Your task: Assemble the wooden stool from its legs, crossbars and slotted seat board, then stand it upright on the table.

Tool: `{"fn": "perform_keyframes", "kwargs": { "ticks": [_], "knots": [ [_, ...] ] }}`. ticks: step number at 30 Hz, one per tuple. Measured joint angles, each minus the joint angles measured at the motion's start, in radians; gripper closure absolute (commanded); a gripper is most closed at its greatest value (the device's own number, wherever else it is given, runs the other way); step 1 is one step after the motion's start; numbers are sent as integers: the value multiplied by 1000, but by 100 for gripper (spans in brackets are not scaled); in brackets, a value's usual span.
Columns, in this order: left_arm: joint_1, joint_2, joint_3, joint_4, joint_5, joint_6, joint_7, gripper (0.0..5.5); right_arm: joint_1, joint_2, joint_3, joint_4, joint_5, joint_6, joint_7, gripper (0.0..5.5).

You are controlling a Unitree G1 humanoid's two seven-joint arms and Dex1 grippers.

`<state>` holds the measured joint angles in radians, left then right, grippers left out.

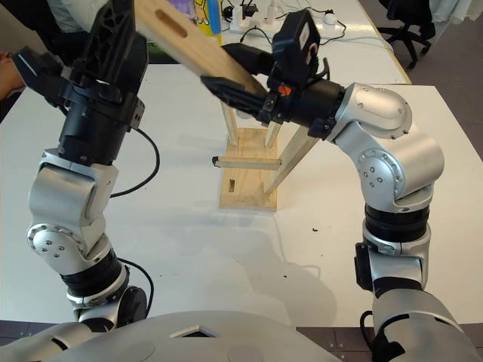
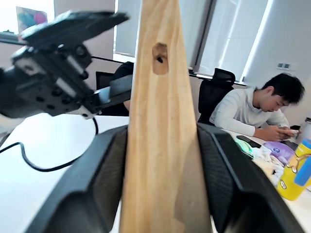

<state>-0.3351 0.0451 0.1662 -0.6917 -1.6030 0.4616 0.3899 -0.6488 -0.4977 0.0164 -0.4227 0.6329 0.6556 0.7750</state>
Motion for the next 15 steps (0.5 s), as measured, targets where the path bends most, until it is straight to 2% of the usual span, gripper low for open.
{"fn": "perform_keyframes", "kwargs": {
  "ticks": [11,15],
  "knots": [
    [-21,76,14,-3,-89,-101,64,230,32,-24,36,14,-113,-120,23,343],
    [-20,93,13,-4,-95,-119,69,280,37,-27,36,21,-114,-126,26,343]
  ]
}}
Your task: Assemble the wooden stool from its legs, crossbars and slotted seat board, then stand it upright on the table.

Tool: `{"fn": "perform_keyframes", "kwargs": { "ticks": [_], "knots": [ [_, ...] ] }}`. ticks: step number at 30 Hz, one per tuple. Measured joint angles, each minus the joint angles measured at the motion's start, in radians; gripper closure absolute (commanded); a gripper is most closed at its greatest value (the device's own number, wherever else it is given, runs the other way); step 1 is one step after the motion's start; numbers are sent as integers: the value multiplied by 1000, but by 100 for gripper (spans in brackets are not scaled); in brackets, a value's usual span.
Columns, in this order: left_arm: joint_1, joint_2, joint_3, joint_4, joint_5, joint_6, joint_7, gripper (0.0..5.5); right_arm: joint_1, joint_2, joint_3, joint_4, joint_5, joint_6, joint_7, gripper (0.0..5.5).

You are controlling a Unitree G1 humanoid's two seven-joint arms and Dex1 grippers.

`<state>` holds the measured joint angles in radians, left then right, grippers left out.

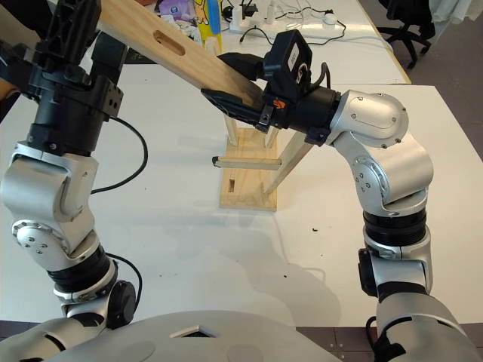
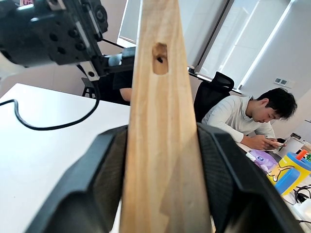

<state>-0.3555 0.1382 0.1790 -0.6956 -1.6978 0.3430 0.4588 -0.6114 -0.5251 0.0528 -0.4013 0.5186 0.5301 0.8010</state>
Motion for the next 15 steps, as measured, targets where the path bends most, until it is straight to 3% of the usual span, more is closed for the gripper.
{"fn": "perform_keyframes", "kwargs": {
  "ticks": [9,15],
  "knots": [
    [7,29,-7,0,11,-26,1,419,3,-7,2,2,-1,-11,19,343],
    [11,45,-12,0,30,-26,3,425,3,-12,3,2,-3,-14,19,343]
  ]
}}
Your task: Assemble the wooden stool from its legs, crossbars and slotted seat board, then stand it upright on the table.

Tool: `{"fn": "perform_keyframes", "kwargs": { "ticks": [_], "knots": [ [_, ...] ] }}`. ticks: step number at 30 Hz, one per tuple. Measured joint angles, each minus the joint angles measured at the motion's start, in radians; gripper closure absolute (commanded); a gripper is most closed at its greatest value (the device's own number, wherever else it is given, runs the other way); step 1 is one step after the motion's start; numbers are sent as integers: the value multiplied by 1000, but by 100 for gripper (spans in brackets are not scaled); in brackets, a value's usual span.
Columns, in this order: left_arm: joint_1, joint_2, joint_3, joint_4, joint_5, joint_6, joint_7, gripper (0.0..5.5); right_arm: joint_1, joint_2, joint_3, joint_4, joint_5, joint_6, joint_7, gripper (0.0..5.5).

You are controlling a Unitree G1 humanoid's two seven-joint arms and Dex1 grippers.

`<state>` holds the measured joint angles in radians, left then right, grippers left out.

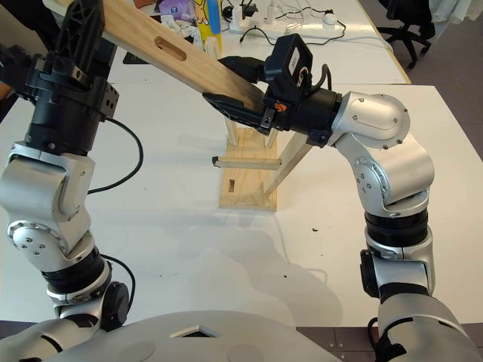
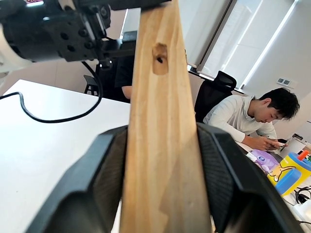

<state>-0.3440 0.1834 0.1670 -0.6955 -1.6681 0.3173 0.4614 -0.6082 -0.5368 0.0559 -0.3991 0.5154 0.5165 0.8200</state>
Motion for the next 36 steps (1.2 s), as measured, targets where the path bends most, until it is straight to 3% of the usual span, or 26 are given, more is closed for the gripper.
{"fn": "perform_keyframes", "kwargs": {
  "ticks": [11,12,17,19,22,27,31,36],
  "knots": [
    [18,9,-3,-3,31,0,-2,433,0,-1,12,9,-4,1,0,343],
    [19,9,-3,-3,32,0,-2,433,0,0,12,9,-6,1,1,306],
    [28,9,11,5,43,-16,-1,441,-1,2,1,17,6,3,-2,226],
    [29,10,12,6,49,-18,-2,442,-4,7,-8,22,14,8,-14,224],
    [35,21,16,13,77,-19,-3,445,-52,56,-71,80,69,46,-82,224],
    [75,46,97,39,128,-43,-10,445,-218,137,-299,311,122,90,-388,224],
    [162,79,162,87,158,-37,-34,445,-225,120,-366,479,54,62,-499,281],
    [289,117,115,113,278,44,-112,445,-80,89,-362,519,-103,-71,-549,365]
  ]
}}
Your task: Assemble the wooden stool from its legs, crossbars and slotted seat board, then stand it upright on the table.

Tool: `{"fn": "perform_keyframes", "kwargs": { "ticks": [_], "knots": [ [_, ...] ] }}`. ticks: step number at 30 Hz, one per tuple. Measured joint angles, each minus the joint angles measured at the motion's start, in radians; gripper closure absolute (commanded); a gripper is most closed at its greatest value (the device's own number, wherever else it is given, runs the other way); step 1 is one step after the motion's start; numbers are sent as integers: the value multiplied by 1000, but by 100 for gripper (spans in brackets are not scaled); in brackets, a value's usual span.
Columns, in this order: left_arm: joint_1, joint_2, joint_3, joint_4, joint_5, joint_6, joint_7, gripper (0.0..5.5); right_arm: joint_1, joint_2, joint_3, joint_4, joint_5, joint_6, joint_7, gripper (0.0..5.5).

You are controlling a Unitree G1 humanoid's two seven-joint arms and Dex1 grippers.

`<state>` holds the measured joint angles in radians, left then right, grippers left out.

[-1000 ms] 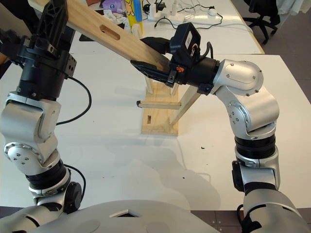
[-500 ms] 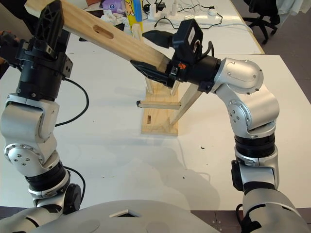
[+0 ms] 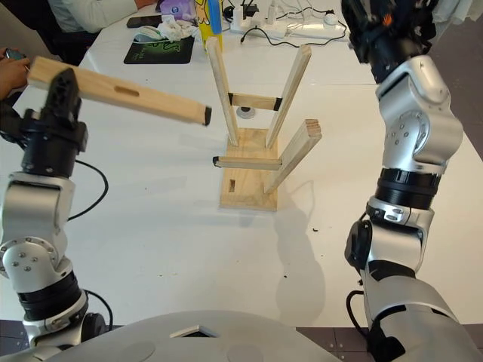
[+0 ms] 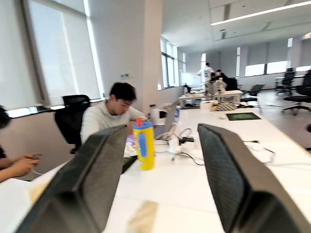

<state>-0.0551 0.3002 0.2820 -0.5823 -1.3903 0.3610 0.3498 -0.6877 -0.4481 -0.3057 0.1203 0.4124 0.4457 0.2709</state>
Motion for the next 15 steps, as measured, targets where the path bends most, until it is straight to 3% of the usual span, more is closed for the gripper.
{"fn": "perform_keyframes", "kwargs": {
  "ticks": [11,15],
  "knots": [
    [143,-59,-128,1,206,63,-73,445,491,117,90,-201,-190,-231,-68,540],
    [169,-103,-135,-18,202,70,-40,445,624,186,147,-229,-251,-287,-105,550]
  ]
}}
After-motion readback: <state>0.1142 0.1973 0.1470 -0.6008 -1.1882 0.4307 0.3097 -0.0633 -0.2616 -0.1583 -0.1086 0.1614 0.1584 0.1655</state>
